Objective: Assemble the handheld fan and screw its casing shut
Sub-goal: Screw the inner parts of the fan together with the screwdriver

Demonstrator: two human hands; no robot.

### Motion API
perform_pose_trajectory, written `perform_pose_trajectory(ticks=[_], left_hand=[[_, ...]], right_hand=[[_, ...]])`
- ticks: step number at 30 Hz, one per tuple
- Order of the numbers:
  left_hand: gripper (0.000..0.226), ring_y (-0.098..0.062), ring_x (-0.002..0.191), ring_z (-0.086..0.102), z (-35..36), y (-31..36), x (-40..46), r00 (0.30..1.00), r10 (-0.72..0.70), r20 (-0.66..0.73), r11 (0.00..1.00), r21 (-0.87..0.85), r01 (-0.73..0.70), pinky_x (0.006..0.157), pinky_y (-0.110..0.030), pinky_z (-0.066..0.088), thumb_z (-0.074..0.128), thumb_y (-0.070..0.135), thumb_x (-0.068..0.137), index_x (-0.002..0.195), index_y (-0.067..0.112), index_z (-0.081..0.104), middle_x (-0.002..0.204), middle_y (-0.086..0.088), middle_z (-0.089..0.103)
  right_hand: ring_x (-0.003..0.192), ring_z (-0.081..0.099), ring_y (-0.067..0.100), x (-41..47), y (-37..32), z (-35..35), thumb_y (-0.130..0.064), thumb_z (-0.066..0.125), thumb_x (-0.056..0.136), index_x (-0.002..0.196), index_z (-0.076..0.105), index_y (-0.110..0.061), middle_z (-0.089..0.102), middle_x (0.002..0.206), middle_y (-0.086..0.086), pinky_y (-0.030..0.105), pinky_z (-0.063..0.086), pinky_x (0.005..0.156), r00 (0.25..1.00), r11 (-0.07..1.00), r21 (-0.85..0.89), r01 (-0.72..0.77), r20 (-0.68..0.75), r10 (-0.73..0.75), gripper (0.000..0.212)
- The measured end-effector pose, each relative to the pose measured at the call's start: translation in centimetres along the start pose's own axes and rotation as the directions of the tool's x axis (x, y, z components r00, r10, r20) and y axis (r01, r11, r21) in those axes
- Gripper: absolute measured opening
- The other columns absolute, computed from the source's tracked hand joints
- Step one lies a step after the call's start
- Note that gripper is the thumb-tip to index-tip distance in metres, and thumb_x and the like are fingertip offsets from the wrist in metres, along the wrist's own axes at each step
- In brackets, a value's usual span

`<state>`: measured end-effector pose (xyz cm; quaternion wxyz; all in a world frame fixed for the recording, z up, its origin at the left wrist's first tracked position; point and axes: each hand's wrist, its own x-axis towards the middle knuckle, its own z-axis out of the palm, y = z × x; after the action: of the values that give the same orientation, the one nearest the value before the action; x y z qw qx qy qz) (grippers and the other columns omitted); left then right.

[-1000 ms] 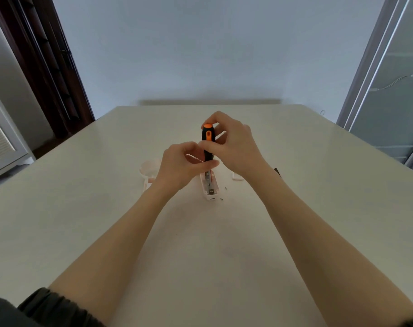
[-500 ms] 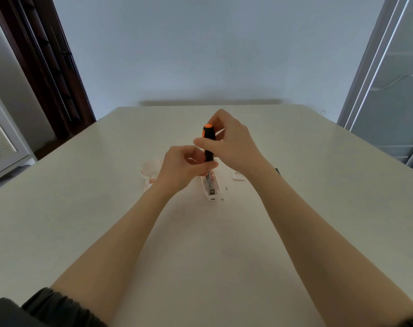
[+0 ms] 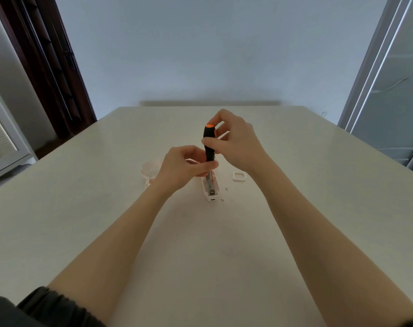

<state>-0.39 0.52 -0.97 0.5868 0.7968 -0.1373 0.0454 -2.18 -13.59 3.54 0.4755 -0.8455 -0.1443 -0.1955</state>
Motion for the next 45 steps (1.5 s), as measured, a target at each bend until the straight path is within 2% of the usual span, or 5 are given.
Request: perform_pose_trajectory(ticks=[10,14,20,39,45], left_hand=[[0.012,-0.02,0.071,0.072,0.2,0.1,0.0,1.0,0.013,0.008,1.0,-0.008,-0.013,0.072,-0.028,0.059,0.077,0.012,0.075,0.083,0.005,0.072,0.08,-0.005,0.073],[0.007,-0.016,0.067,0.07,0.2,0.1,-0.1,1.0,0.016,0.019,0.999,-0.048,-0.015,0.067,-0.022,0.057,0.076,0.009,0.076,0.08,0.007,0.071,0.077,-0.004,0.072],[0.007,-0.022,0.071,0.071,0.0,-0.2,-0.1,1.0,0.008,0.009,0.997,-0.081,-0.007,0.07,-0.026,0.059,0.077,0.009,0.075,0.079,0.007,0.071,0.08,-0.009,0.072],[0.007,-0.017,0.073,0.071,0.2,0.1,-0.4,0.999,0.038,0.034,0.993,-0.117,-0.033,0.069,-0.023,0.057,0.074,0.006,0.078,0.083,0.01,0.072,0.085,-0.009,0.073],[0.006,-0.011,0.069,0.07,-0.1,0.0,-0.5,0.998,0.026,0.059,0.991,-0.132,-0.018,0.069,-0.021,0.056,0.072,0.006,0.08,0.081,0.012,0.073,0.077,-0.001,0.073]], right_hand=[[0.078,0.062,0.03,-0.2,0.4,1.2,-0.021,0.07,0.078,0.095,0.045,-0.012,0.062,0.083,0.01,0.047,0.053,0.076,0.996,1.0,-0.007,0.002,-0.084,-0.003,0.032],[0.081,0.062,0.023,-0.2,0.2,0.9,-0.018,0.067,0.083,0.103,0.055,-0.018,0.06,0.088,0.001,0.035,0.055,0.075,1.0,0.997,0.069,-0.028,0.009,0.027,0.024],[0.088,0.067,0.022,-0.1,0.5,0.0,0.0,0.055,0.082,0.115,0.061,-0.027,0.068,0.1,0.001,0.03,0.058,0.076,0.987,0.982,0.185,-0.047,0.16,0.017,0.042],[0.066,0.065,0.019,-0.4,1.1,0.9,-0.013,0.076,0.067,0.089,0.054,-0.024,0.066,0.071,-0.001,0.03,0.055,0.063,0.993,1.0,-0.003,0.029,-0.115,-0.029,0.033],[0.072,0.067,0.02,-0.5,0.6,1.1,-0.014,0.071,0.076,0.098,0.057,-0.021,0.066,0.085,0.003,0.024,0.055,0.062,0.998,0.999,0.025,0.034,-0.057,-0.033,0.027]])
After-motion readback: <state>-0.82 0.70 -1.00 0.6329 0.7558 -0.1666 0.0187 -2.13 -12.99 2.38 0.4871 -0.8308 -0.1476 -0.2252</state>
